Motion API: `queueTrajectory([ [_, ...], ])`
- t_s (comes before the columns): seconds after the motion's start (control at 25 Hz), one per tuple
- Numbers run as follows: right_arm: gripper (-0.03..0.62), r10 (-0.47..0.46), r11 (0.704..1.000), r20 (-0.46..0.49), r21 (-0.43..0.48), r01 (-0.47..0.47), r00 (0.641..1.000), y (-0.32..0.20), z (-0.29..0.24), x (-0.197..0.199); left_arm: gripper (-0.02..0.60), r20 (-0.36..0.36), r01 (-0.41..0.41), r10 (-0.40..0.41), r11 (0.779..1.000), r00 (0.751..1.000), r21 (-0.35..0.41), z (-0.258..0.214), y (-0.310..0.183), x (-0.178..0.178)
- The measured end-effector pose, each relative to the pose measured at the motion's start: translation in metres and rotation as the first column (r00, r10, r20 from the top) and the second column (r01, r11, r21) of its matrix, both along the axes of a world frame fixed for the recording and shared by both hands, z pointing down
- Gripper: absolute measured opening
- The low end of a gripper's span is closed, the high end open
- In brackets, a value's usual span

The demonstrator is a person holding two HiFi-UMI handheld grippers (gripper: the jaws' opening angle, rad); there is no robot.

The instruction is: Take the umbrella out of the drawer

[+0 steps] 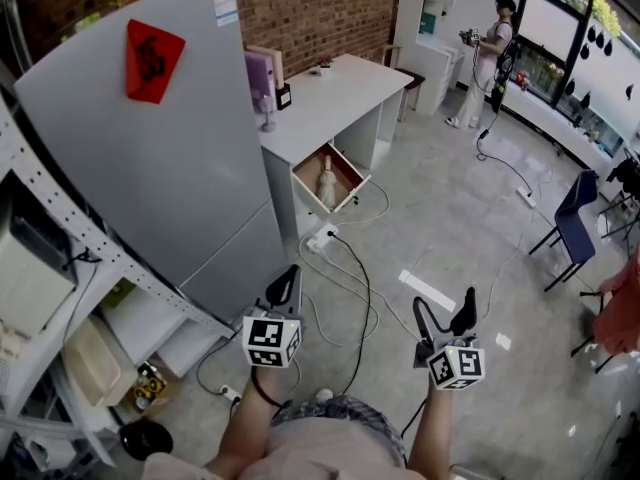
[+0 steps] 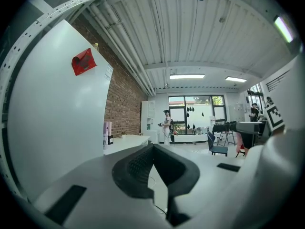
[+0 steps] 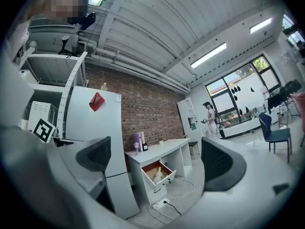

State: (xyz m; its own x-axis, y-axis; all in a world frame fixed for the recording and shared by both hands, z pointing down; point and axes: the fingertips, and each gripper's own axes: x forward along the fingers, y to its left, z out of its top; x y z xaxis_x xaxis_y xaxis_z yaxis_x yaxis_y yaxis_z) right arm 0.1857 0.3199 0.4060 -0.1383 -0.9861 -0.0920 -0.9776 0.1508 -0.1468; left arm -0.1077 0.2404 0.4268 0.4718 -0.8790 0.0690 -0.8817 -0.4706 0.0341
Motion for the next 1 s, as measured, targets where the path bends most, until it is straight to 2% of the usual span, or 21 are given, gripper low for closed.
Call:
queueTrajectory([
  [0.44,0.575,0.017,1.0,-0.007,0.007,-0.017,1.0,-0.002,0.004,-0.016,0.026,0.025,-0.052,0.052,0.999,0.998,-0.001,0.005,-0.005,-0.001],
  [0.76,0.575,0.033,0.999,0.0,-0.002,-0.033,0.999,-0.016,0.009,-0.001,0.026,0.027,-0.058,0.058,0.998,0.998,-0.003,0.007,-0.028,0.008],
  [1.0,0.575,0.02,1.0,0.005,0.002,-0.021,1.0,-0.052,0.014,0.011,0.026,0.039,-0.044,0.044,0.999,0.998,-0.001,0.01,-0.055,0.016],
])
